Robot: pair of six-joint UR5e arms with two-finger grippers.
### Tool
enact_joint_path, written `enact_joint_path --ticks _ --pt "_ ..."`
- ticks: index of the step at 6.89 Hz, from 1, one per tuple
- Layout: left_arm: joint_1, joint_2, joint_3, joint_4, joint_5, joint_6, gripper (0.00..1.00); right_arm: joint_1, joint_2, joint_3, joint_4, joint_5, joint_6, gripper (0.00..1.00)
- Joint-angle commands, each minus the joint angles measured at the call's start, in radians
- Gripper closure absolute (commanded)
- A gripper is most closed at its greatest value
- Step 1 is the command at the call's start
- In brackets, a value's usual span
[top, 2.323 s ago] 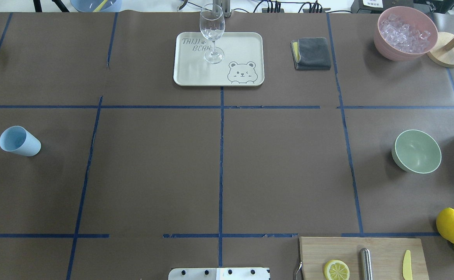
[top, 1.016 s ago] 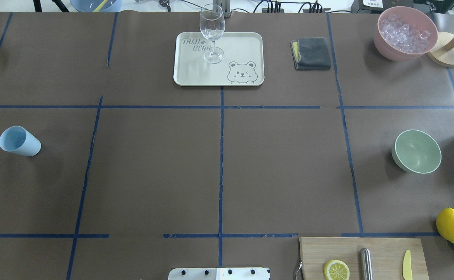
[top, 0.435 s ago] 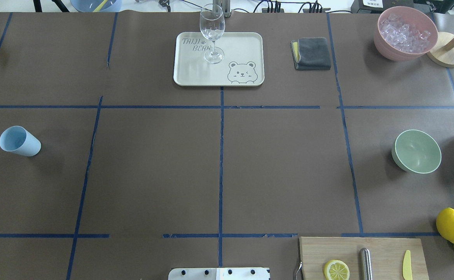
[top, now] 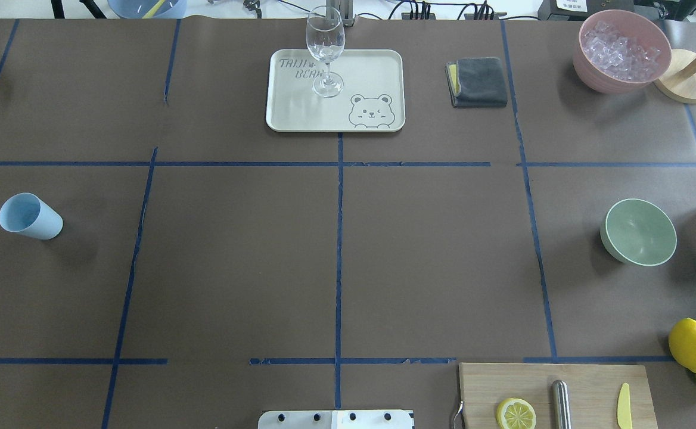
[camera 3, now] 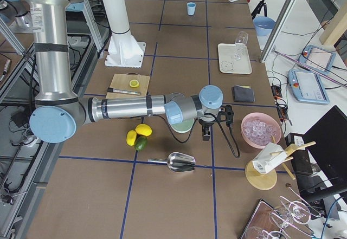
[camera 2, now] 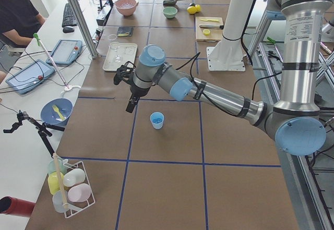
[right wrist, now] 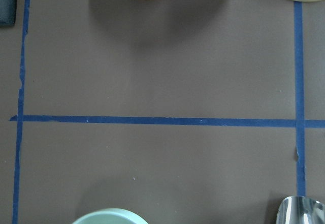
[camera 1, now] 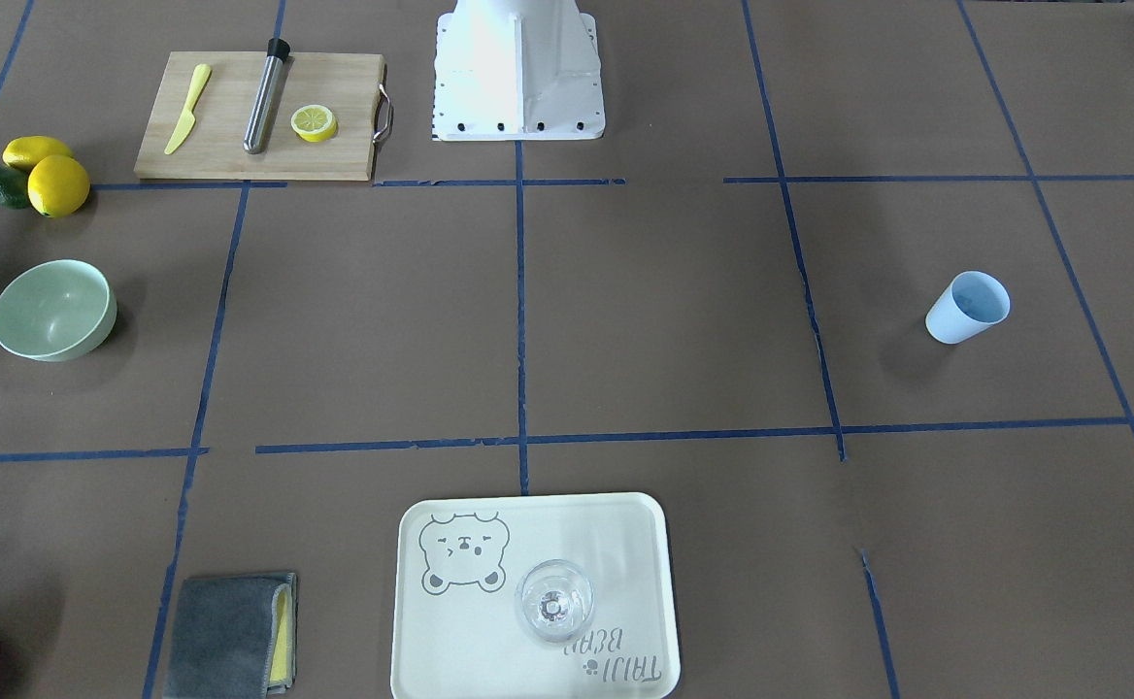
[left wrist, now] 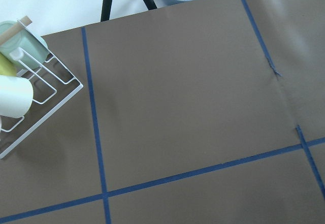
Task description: Pour ice into bowl
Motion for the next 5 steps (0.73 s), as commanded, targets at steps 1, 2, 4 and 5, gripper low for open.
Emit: enact_joint_path --ticks 1,2,4,5 --pt "0.169 0.147 -0.124 -0.189 0.164 -0.255 0.00 -0.134 -0.057 -0.053 0.317 -0.065 0.272 0.00" --pt "0.230 0.202 -0.158 -0.240 0.262 -0.328 0.00 -0.168 -0.086 -0.092 0.437 -0.074 0.325 0.00" --pt "0.294 0.241 -0.167 -0.310 0.338 -0.420 0.00 -0.226 -0.150 -0.089 0.562 -0.085 0.434 0.00" --pt "0.294 0.241 -0.167 -0.310 0.339 -0.420 0.00 -0.251 -0.171 -0.089 0.564 -0.085 0.436 0.00"
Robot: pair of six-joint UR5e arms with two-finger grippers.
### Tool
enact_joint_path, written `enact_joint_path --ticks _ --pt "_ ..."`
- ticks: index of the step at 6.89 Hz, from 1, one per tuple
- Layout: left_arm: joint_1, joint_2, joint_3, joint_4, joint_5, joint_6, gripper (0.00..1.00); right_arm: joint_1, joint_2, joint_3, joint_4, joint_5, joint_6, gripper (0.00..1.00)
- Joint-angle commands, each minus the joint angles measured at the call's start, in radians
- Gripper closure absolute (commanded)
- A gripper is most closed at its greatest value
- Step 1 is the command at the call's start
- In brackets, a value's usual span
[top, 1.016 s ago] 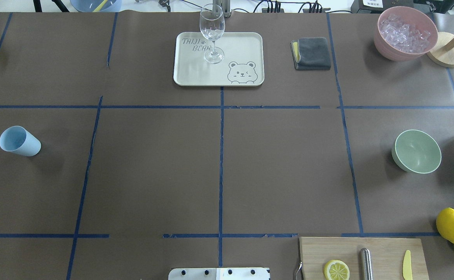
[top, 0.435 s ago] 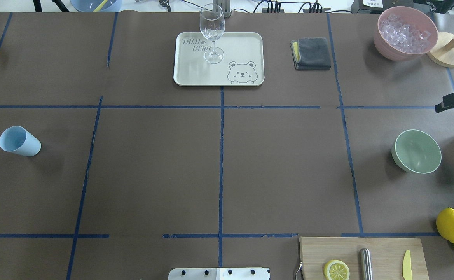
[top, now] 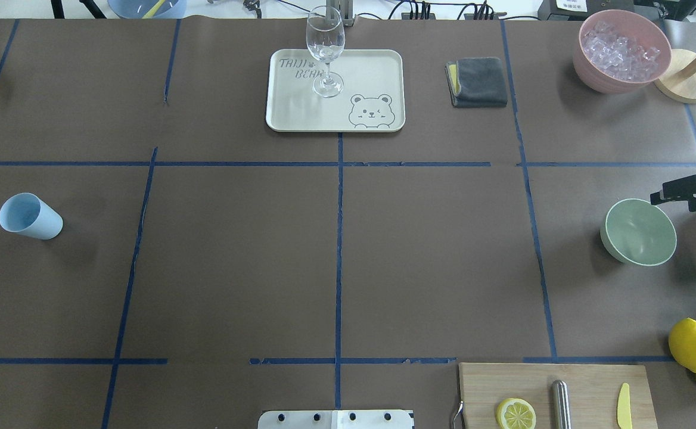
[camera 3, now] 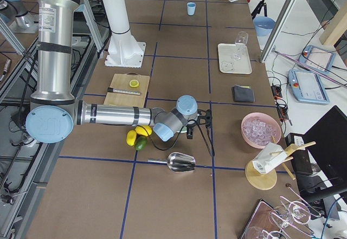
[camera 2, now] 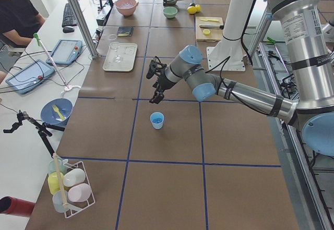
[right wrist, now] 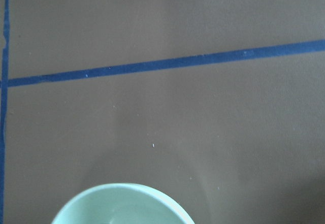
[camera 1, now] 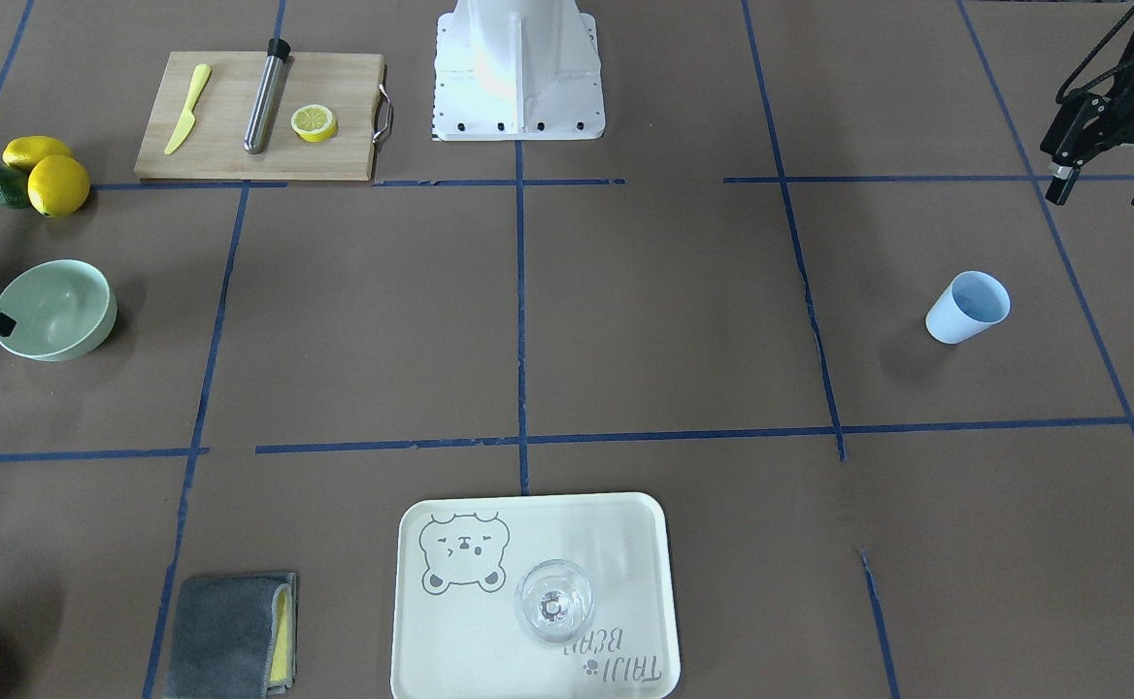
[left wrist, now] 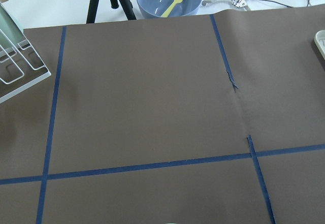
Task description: Pour ice into bowl
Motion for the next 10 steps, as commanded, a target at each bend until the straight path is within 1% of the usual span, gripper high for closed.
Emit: enact_joint_path --ticks 1,2,3,4,5,7,8,9,10 --pt "0.013 0.009 -0.002 -0.013 0.019 -0.017 0.00 -0.068 -0.049 -0.001 0.030 -0.056 0.020 0.00" --pt "0.013 0.009 -0.002 -0.013 0.019 -0.017 0.00 -0.091 -0.051 -0.001 0.030 -0.081 0.020 0.01" --pt "0.013 0.009 0.000 -0.013 0.019 -0.017 0.00 -0.093 -0.051 -0.001 0.032 -0.082 0.021 0.38" --pt "0.013 0.009 0.001 -0.013 0.020 -0.016 0.00 -0.093 -0.051 0.000 0.032 -0.081 0.017 0.84" --pt "0.013 0.009 0.001 -0.013 0.023 -0.016 0.00 -0.093 -0.049 0.007 0.032 -0.076 0.015 1.00" --pt "0.025 0.009 0.004 -0.015 0.025 -0.017 0.00 -0.090 -0.045 0.014 0.032 -0.064 0.010 1.00" --pt "0.056 0.016 0.009 -0.047 0.083 -0.020 0.00 -0.090 -0.043 0.039 0.032 -0.041 0.012 1.00" --pt "0.114 0.071 0.011 -0.115 0.153 -0.055 0.00 -0.084 -0.040 0.080 0.020 0.009 0.024 1.00" --pt "0.206 0.120 0.011 -0.205 0.227 -0.148 0.00 -0.067 -0.025 0.136 -0.040 0.061 0.036 1.00"
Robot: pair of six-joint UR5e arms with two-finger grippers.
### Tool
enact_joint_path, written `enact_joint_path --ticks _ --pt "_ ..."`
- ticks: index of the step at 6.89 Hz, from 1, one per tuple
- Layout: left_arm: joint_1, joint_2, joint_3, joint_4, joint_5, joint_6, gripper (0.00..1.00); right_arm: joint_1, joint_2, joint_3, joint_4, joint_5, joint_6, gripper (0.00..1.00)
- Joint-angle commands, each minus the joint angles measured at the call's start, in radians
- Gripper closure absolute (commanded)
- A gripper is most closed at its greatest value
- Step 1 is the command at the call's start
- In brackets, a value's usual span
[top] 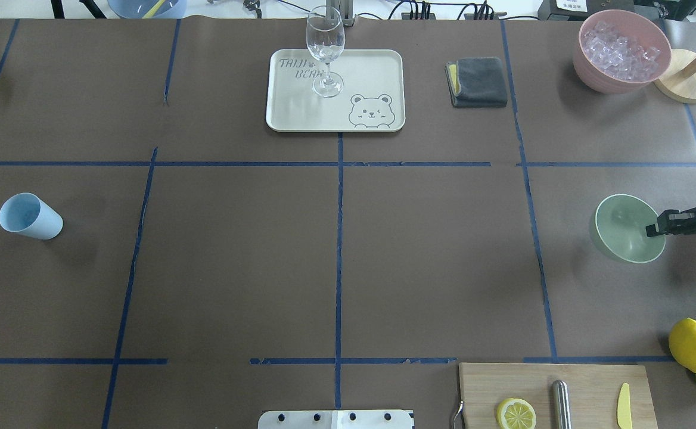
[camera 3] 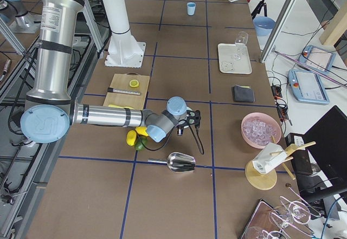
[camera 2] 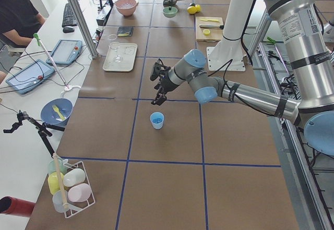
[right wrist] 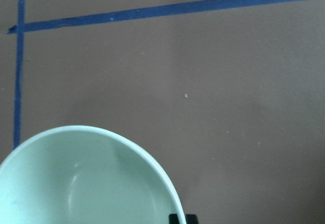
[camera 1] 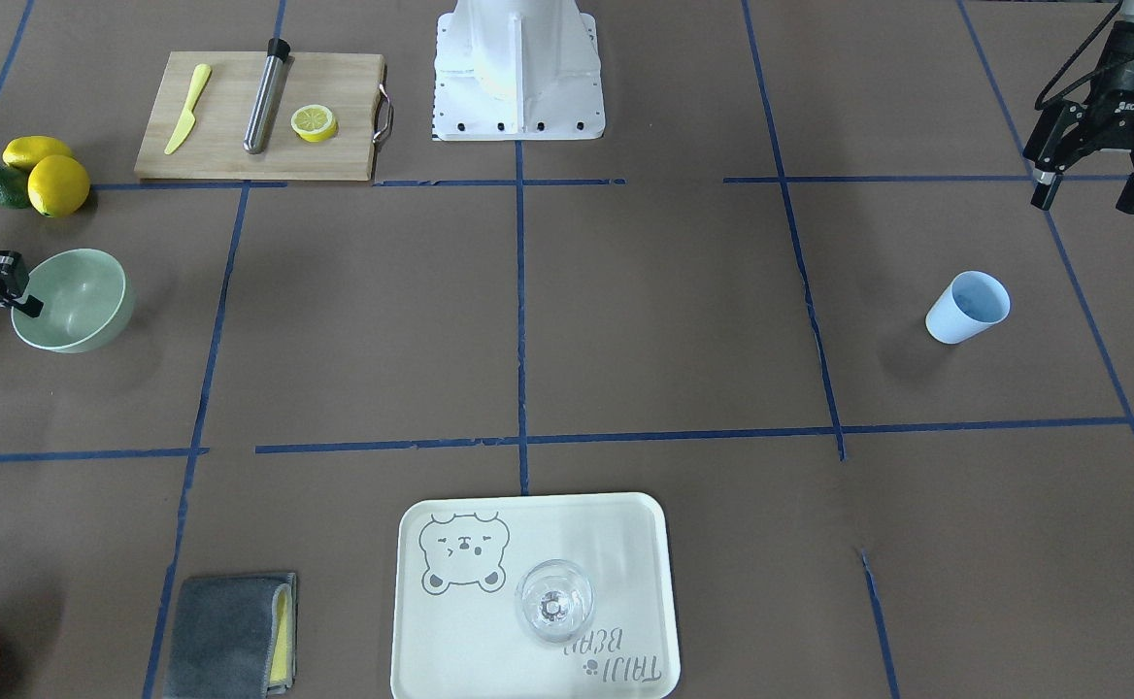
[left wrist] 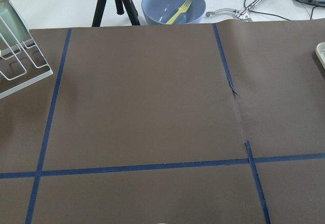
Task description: Pour ice into bowl
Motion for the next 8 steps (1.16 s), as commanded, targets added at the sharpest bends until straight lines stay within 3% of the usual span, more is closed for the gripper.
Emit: enact_joint_path --ticks 1,2,3,4,6,8 --pt "0.248 0.085 0.001 -0.112 0.244 -0.201 0.00 0.015 0.077 0.135 -0.172 0.076 0.057 1.00" --pt "0.357 0.097 0.007 -0.113 0.350 -0.289 0.00 0.010 0.153 0.183 -0.261 0.076 0.128 1.00" --pt "0.443 0.102 0.019 -0.112 0.439 -0.363 0.00 -0.036 0.212 0.202 -0.278 0.073 0.216 1.00" --pt "0.605 0.102 0.092 -0.113 0.627 -0.500 0.00 -0.092 0.278 0.202 -0.282 0.059 0.318 1.00" --pt "0.712 0.102 0.204 -0.153 0.809 -0.586 0.00 -0.224 0.374 0.202 -0.295 -0.029 0.476 1.00" --pt "0.780 0.080 0.320 -0.221 0.979 -0.636 0.00 -0.295 0.540 0.205 -0.508 -0.082 0.497 1.00"
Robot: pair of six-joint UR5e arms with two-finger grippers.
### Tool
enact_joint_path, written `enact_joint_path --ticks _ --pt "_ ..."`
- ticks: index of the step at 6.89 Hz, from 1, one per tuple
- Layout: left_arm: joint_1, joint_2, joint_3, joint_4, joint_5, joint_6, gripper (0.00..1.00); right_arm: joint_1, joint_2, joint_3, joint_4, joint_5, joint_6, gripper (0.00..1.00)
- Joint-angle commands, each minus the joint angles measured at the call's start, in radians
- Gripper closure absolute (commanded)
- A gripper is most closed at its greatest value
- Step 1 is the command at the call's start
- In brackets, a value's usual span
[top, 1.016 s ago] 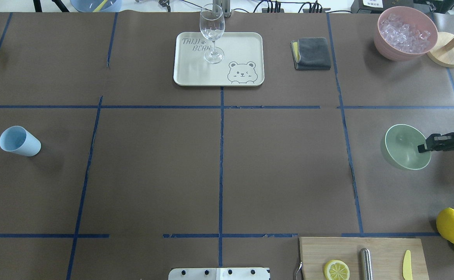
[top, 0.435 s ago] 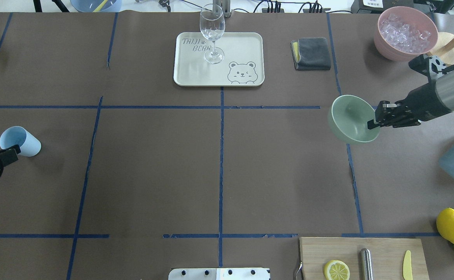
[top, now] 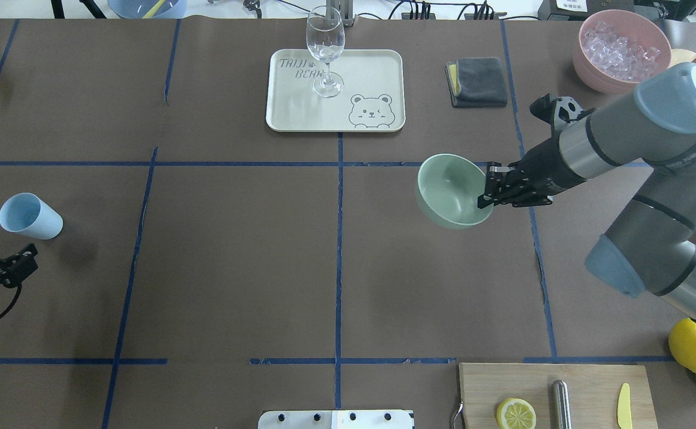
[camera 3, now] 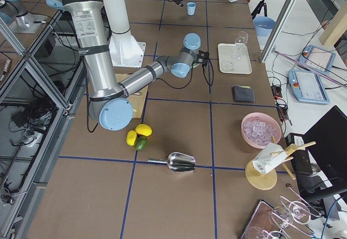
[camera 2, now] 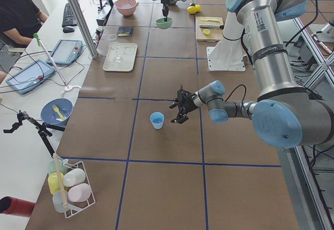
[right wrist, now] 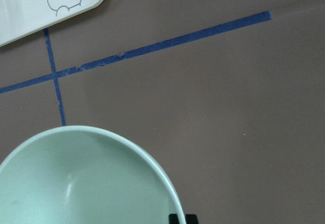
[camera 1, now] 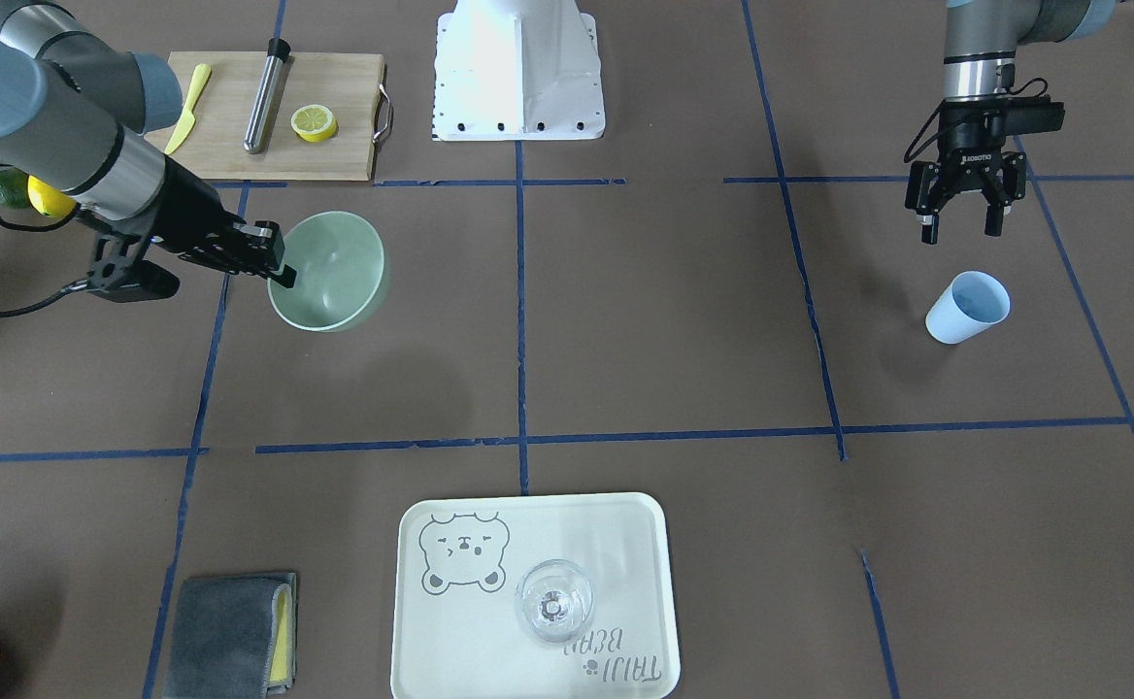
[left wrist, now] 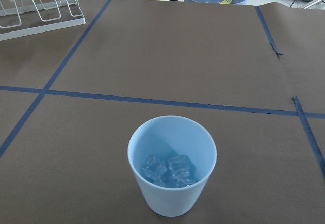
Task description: Pour ice into bowl
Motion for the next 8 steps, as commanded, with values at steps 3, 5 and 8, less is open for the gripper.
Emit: enact_joint_path --ticks 3,5,8 --pt "0.036 -0.148 0.172 -0.035 0.200 -0.021 0.01 -0.163 0.262 -0.013 -0.310 -0.166 0.042 1.00" --pt "0.036 -0.200 0.229 -0.035 0.214 -0.018 0.01 -0.194 0.340 -0.082 -0.329 -0.208 0.043 1.00" --pt "0.028 -0.201 0.274 -0.036 0.246 -0.015 0.01 -0.243 0.506 -0.277 -0.327 -0.275 0.050 1.00"
